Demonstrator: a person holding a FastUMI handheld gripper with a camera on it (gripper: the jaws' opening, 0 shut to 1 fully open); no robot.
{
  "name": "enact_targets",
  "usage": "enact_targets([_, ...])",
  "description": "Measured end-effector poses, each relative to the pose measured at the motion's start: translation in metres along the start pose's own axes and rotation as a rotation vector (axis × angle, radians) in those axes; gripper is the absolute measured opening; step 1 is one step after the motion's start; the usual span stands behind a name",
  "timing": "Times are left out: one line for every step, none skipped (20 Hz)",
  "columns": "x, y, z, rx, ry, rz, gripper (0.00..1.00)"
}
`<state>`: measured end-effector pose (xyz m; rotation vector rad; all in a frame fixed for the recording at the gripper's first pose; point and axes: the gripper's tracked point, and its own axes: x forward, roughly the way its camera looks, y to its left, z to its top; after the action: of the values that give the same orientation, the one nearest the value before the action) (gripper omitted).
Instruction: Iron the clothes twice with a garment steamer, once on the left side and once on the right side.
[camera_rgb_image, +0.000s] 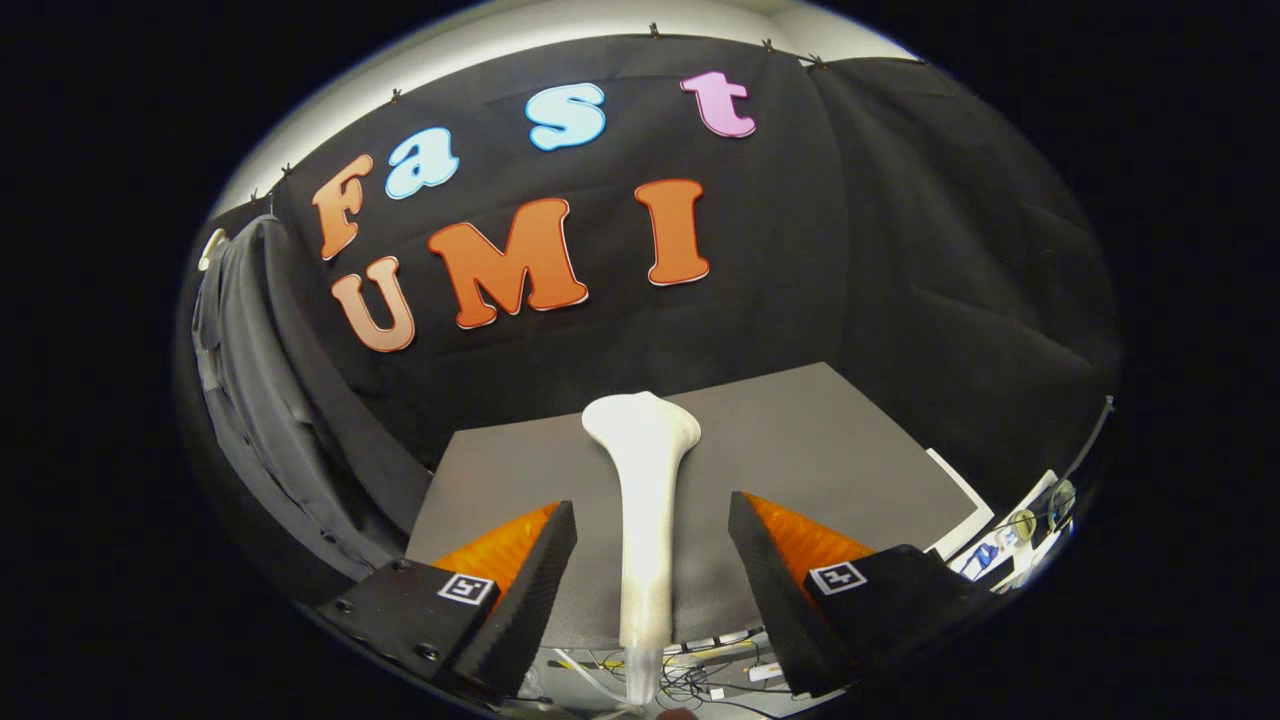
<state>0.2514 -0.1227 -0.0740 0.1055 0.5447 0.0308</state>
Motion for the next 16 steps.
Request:
enact_targets([0.011, -0.001, -0.003, 0.005, 0.033, 0.0, 0.99])
enact_targets([0.02, 0.0, -0.008, 0.014, 0.066, 0.008, 0.99])
enact_targets([0.03, 0.002, -0.011, 0.026, 0.091, 0.014, 0.99])
enact_targets([0.038, 0.001, -0.014, 0.039, 0.111, 0.014, 0.99])
enact_targets([0.047, -0.002, -0.016, 0.041, 0.127, 0.009, 0.99])
enact_targets([0.054, -0.004, -0.019, 0.035, 0.144, 0.002, 0.99])
enact_targets([0.062, -0.005, -0.021, 0.032, 0.163, -0.006, 0.99])
enact_targets([0.067, -0.006, -0.024, 0.037, 0.183, -0.005, 0.99])
enact_targets([0.072, -0.006, -0.026, 0.044, 0.2, -0.005, 0.97])
enact_targets([0.076, -0.005, -0.03, 0.05, 0.216, 0.0, 0.96])
enact_targets([0.079, -0.005, -0.034, 0.051, 0.232, -0.001, 0.87])
enact_targets([0.082, -0.005, -0.037, 0.054, 0.245, -0.001, 0.78])
enact_targets([0.087, -0.002, -0.039, 0.063, 0.259, 0.005, 0.69])
enact_targets([0.089, -0.002, -0.042, 0.073, 0.279, 0.006, 0.64])
enact_targets([0.089, 0.0, -0.044, 0.085, 0.291, 0.011, 0.58])
enact_targets([0.09, 0.002, -0.045, 0.083, 0.294, 0.014, 0.52])
